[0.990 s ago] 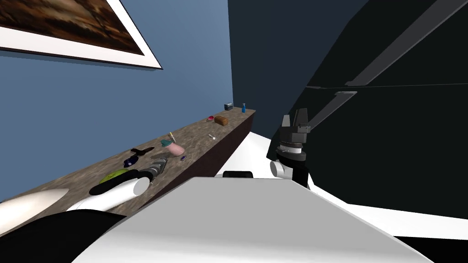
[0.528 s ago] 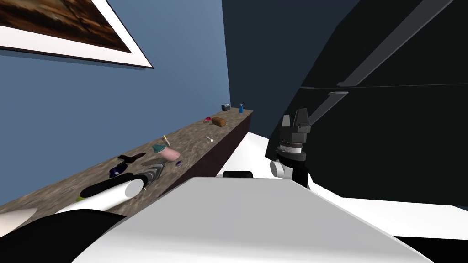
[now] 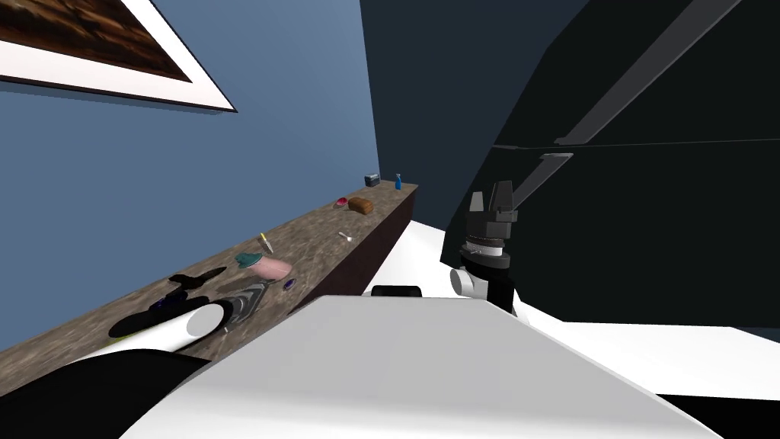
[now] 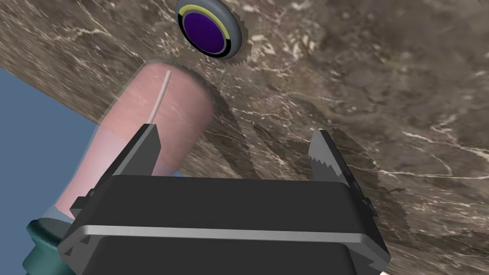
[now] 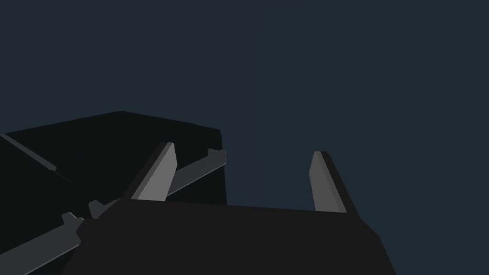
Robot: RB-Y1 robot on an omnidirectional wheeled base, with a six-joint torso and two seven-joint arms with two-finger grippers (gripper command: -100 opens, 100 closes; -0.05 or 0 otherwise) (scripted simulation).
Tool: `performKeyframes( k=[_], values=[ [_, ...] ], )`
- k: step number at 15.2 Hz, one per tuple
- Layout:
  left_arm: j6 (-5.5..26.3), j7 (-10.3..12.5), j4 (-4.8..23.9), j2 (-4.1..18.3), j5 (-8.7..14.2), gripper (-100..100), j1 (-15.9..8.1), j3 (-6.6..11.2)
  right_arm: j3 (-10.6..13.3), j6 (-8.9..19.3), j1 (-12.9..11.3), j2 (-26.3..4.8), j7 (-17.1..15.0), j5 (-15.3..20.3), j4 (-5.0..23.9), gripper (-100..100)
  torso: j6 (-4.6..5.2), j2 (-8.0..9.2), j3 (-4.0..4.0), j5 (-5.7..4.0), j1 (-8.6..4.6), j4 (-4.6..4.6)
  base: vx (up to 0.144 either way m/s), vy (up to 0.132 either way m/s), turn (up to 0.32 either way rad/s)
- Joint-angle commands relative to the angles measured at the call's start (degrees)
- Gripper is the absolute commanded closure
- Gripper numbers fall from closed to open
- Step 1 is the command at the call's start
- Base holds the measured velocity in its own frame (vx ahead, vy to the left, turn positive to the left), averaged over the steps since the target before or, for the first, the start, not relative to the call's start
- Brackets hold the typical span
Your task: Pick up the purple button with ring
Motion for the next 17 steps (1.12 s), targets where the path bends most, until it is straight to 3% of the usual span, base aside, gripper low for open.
performKeyframes(
  k=[1, 2, 3, 5, 6, 9, 10, 17],
  values=[
    [2.9, -0.3, 0.4, 0.2, 0.4, -100, -0.1, 0.38, 0.0, 0.0, 0.0, 0.0, 0.0, 0.0, 0.0, 0, 0.0, 0.0, 0.0, 0.0, 0.0, 0.0, 0.054, 0.025, -0.039],
    [3.2, -0.3, 0.4, 0.2, 0.4, -100, -0.1, 0.38, 0.0, 0.0, 0.0, 0.0, 0.0, 0.0, 0.0, 0, -0.02, 0.03, 0.01, 0.0, -0.01, 0.0, 0.03, 0.013, 0.006],
    [4.9, -1.3, 1.5, 0.6, 1.7, -100, 0.0, 1.54, 0.0, 0.0, 0.0, 0.0, 0.0, 0.0, 0.0, 0, -0.02, 0.09, 0.04, -0.01, -0.05, 0.01, 0.047, 0.015, -0.1],
    [6.9, -1.3, 1.5, 0.6, 1.7, -100, 0.0, 1.54, 0.0, 0.0, 0.0, 0.0, 0.0, 0.0, 0.0, 0, 0.0, 0.05, 0.03, -0.01, -0.04, 0.01, 0.059, 0.02, -0.074],
    [8.3, -2.2, 2.5, 1.0, 2.9, -100, 0.1, 2.61, 0.0, 0.0, 0.0, 0.0, 0.0, 0.0, 0.0, 0, -0.01, 0.05, 0.03, -0.01, -0.05, 0.01, 0.066, 0.017, -0.094],
    [10.6, -2.2, 2.5, 1.0, 2.9, -100, 0.1, 2.61, 0.0, 0.0, 0.0, 0.0, 0.0, 0.0, 0.0, 0, -0.02, 0.01, 0.0, -0.01, -0.04, 0.0, 0.058, 0.02, -0.042],
    [12.6, -3.0, 3.5, 1.3, 4.1, -100, 0.1, 3.59, 0.0, 0.0, 0.0, 0.0, 0.0, 0.0, 0.0, 0, -0.02, 0.07, 0.03, -0.01, -0.06, 0.01, 0.046, 0.025, -0.081],
    [20.0, -4.5, 5.4, 1.8, 6.2, -100, 0.2, 5.25, 0.0, 0.0, 0.0, 0.0, 0.0, 0.0, 0.0, 0, -0.01, 0.03, 0.02, -0.01, -0.04, 0.01, 0.06, 0.023, -0.061]
  ],
)
